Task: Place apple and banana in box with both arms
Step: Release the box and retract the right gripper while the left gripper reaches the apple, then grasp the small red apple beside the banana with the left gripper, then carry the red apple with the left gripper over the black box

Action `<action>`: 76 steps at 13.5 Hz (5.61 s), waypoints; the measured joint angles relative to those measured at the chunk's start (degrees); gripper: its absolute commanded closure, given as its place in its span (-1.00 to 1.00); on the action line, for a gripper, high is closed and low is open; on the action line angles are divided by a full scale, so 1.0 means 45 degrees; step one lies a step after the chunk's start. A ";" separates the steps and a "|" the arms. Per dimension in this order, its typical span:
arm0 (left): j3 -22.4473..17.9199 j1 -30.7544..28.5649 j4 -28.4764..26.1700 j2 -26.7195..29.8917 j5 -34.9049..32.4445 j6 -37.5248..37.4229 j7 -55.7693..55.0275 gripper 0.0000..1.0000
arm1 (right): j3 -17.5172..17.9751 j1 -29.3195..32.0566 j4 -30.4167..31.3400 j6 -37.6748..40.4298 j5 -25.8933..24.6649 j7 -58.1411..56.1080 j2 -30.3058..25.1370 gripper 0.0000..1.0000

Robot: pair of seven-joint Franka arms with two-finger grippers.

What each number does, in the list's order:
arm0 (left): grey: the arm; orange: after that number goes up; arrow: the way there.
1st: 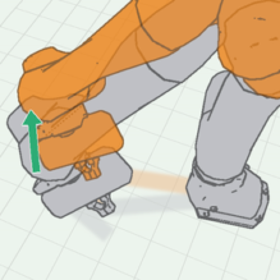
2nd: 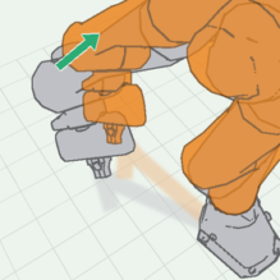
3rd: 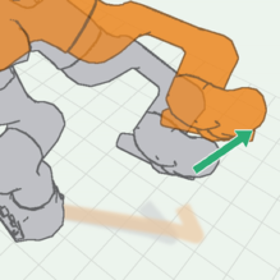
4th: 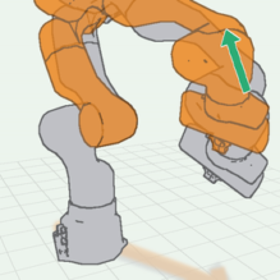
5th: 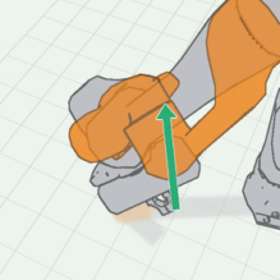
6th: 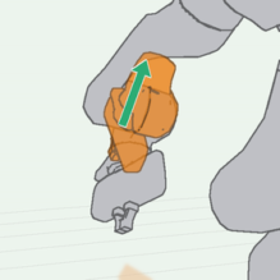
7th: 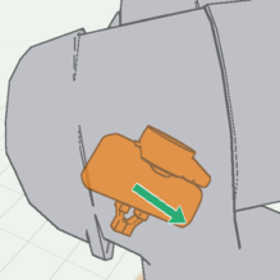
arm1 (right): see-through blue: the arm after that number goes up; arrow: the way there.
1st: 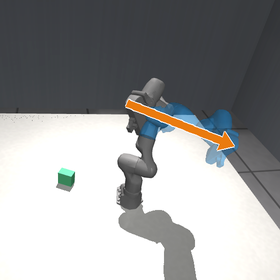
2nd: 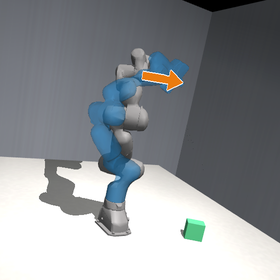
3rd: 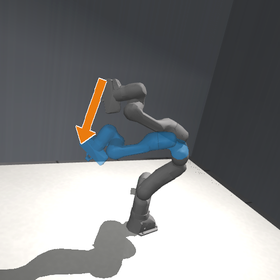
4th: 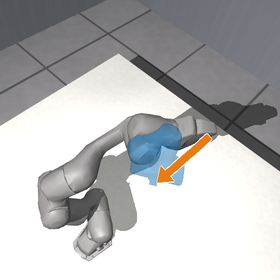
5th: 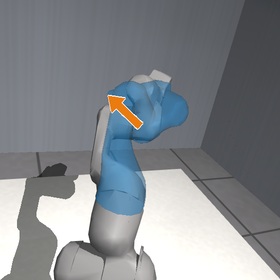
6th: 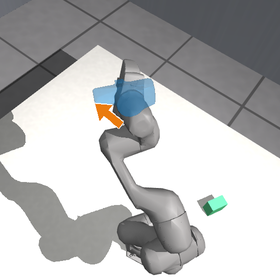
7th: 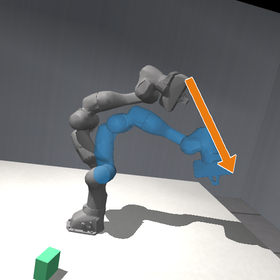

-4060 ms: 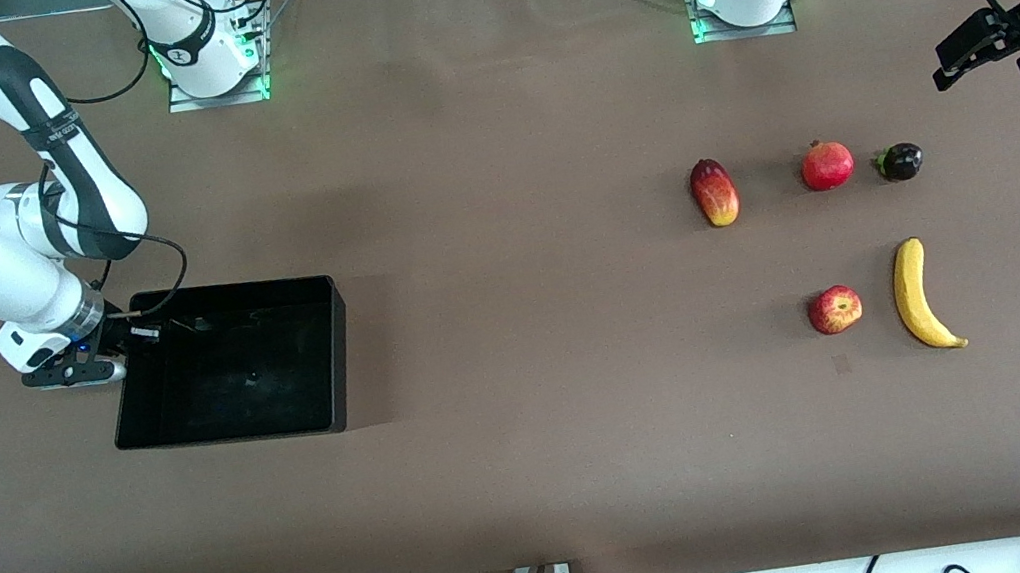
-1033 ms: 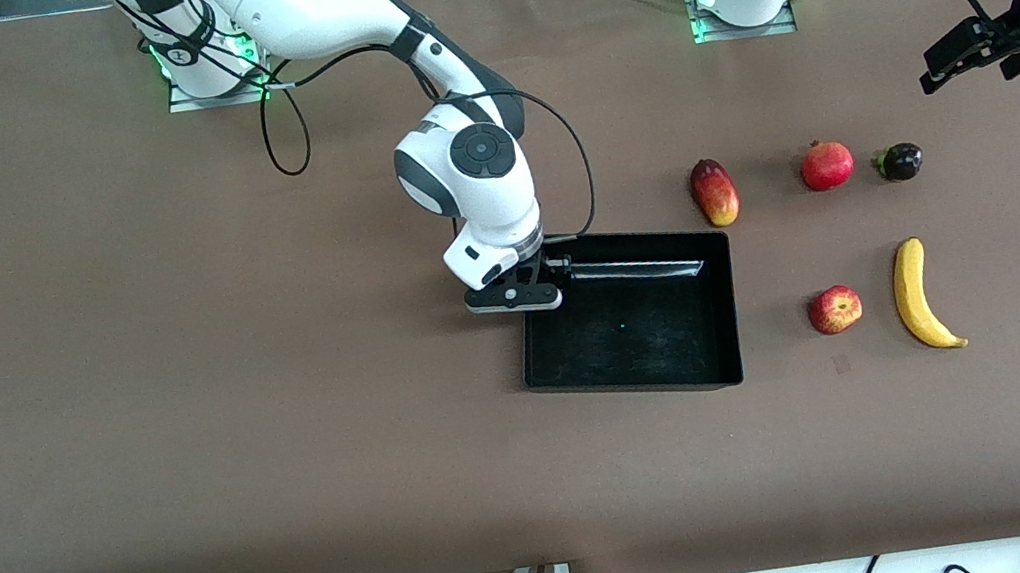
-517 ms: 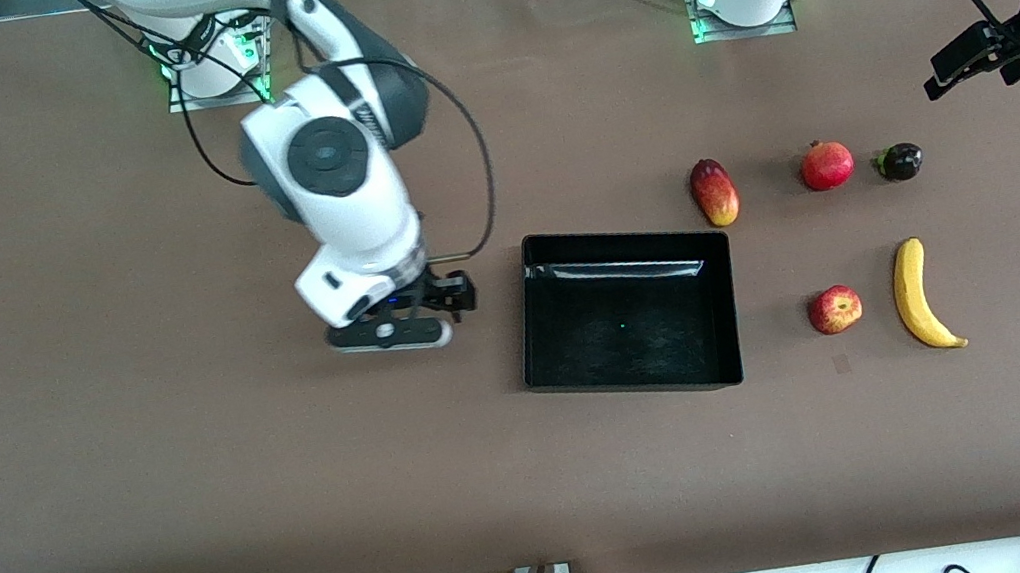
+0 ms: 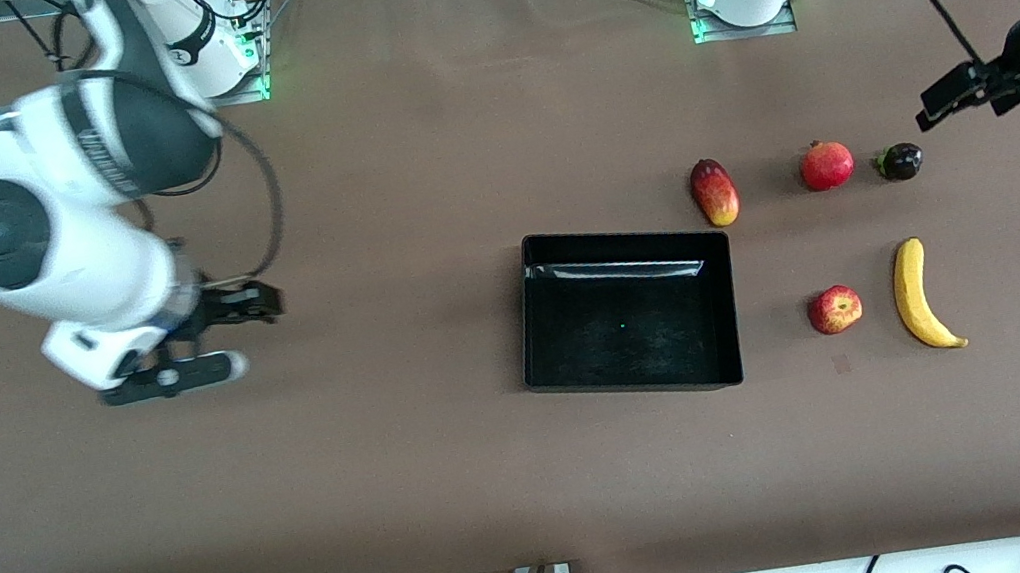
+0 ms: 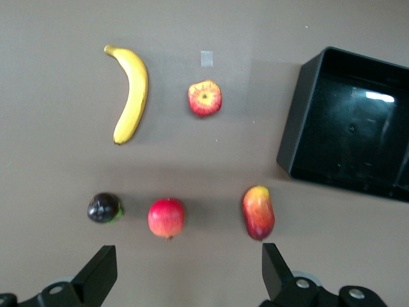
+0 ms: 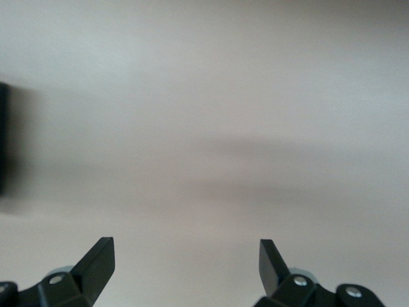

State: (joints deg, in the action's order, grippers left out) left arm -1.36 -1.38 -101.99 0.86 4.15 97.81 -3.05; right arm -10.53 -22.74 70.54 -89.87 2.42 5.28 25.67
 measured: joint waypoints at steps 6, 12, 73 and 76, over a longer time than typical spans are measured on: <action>0.0137 0.0070 -0.0009 -0.2457 -0.0049 0.2206 0.0009 -1.00 | -0.2467 0.0324 0.0007 0.2637 0.0039 -0.3233 -0.1473 -1.00; 0.0164 0.0081 -0.0006 -0.4710 -0.0574 0.5176 0.0014 -1.00 | -0.0179 0.3412 0.2155 0.2001 -0.0141 -0.3899 -0.3059 -1.00; 0.2555 0.5679 0.2563 -0.9727 -0.2241 0.7097 -0.9520 1.00 | 0.1779 0.5304 0.6124 -0.0477 -0.0552 -0.3888 -0.6457 -1.00; 0.2556 0.5696 0.2563 -1.0016 -0.2241 0.7410 -0.9520 1.00 | 0.1779 0.5305 0.6125 -0.0377 -0.0552 -0.3888 -0.6451 -1.00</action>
State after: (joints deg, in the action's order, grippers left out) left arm 10.14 24.25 -90.46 -44.21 -5.94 131.15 -45.89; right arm -2.52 1.13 98.11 -91.57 -0.06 -12.22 -3.36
